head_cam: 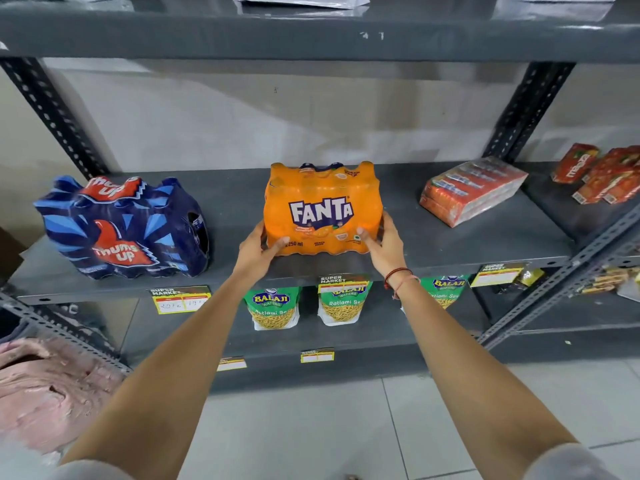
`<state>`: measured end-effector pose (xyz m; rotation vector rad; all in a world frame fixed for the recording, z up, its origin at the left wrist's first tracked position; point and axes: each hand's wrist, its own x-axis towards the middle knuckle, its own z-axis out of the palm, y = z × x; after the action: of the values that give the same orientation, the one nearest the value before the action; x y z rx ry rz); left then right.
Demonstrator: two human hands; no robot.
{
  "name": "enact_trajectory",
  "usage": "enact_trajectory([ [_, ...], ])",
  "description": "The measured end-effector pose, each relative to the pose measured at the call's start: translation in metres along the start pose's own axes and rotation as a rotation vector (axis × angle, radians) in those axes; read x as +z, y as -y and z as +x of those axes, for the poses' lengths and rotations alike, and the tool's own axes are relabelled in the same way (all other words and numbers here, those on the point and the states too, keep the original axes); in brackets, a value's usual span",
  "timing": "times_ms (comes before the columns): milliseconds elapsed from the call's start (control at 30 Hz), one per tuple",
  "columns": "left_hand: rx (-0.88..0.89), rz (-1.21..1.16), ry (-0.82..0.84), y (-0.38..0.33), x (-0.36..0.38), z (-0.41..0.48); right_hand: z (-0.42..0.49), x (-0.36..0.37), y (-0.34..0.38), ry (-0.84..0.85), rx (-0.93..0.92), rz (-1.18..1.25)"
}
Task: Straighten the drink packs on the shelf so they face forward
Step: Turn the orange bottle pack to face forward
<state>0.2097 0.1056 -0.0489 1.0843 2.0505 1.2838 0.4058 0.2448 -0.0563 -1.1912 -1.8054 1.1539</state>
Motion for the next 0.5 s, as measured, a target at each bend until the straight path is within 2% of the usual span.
enact_trajectory([
  [500, 0.023, 0.031, -0.015, 0.018, -0.035, -0.04, -0.041, 0.024, 0.015, 0.015, -0.038, -0.061],
])
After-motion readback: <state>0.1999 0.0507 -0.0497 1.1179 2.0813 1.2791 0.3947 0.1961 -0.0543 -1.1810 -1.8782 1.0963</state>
